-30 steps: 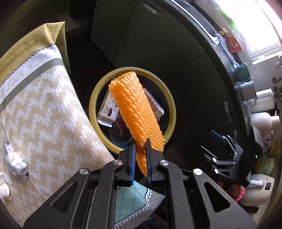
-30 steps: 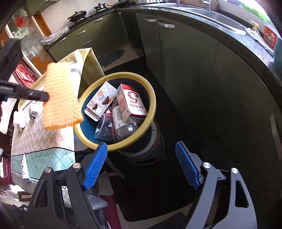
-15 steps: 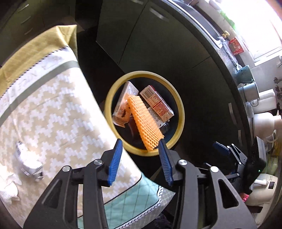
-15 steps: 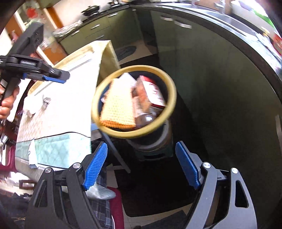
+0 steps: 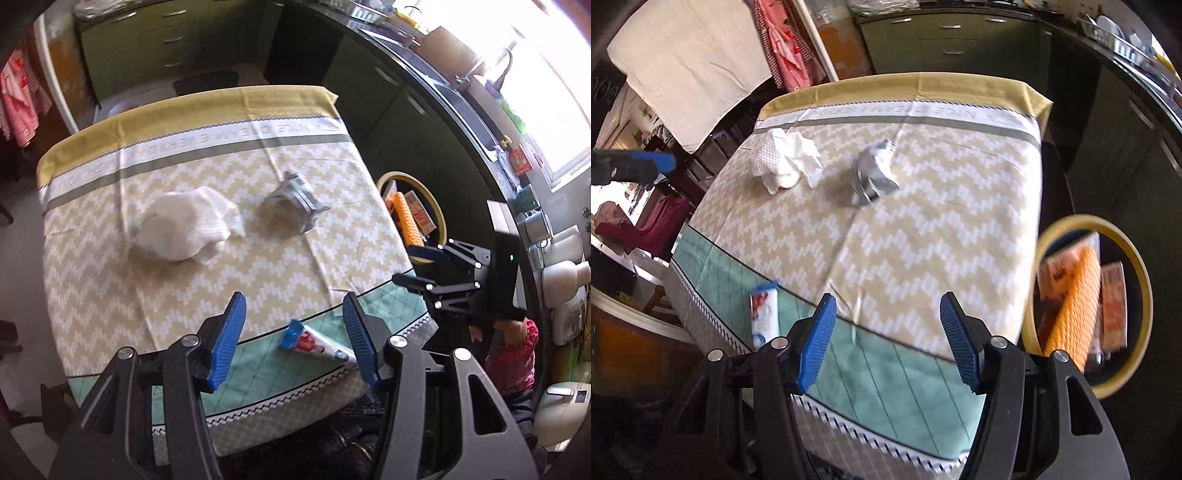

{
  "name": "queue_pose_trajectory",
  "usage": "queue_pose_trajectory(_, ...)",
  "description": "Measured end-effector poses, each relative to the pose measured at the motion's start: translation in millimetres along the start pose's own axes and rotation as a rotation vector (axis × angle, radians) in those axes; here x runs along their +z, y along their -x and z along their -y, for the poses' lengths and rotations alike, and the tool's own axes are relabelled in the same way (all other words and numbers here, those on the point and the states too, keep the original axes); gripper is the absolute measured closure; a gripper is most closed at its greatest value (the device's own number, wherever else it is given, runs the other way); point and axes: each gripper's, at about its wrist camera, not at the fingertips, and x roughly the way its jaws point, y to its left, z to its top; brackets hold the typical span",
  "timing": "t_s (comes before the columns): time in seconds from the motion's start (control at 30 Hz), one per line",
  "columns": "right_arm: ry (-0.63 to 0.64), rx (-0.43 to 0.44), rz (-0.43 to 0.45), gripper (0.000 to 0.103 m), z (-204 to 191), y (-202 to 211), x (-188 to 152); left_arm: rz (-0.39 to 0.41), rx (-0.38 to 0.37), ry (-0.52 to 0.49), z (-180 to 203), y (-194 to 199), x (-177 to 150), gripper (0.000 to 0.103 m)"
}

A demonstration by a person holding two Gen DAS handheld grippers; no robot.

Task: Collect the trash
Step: 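Grasp the silver snack wrapper with right tool while left grasps the white paper towel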

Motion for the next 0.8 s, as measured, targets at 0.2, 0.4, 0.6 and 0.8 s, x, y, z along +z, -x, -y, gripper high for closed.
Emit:
queue_pose_trajectory(0.2,0.075,-0.081,-0.069,0.043,-33,-60,86,-0.014,0.001,0.078,-54,2,-26,0.051)
queue_pose_trajectory(0.4,0.087,-0.144,-0.147,0.038,-39,-115,119,-0.012,0.044,0.054,-73,-13,-7,0.043)
queue_pose_trajectory(0.6,0.065,-0.175,-0.199,0.051,-34,-142,123,-0.031,0.043,0.037,-75,-45,30,0.038)
queue_pose_trajectory(0.8,0.043,-0.173,-0.189,0.068,-25,-139,121,-0.067,0.044,0.04,-72,-75,62,0.034)
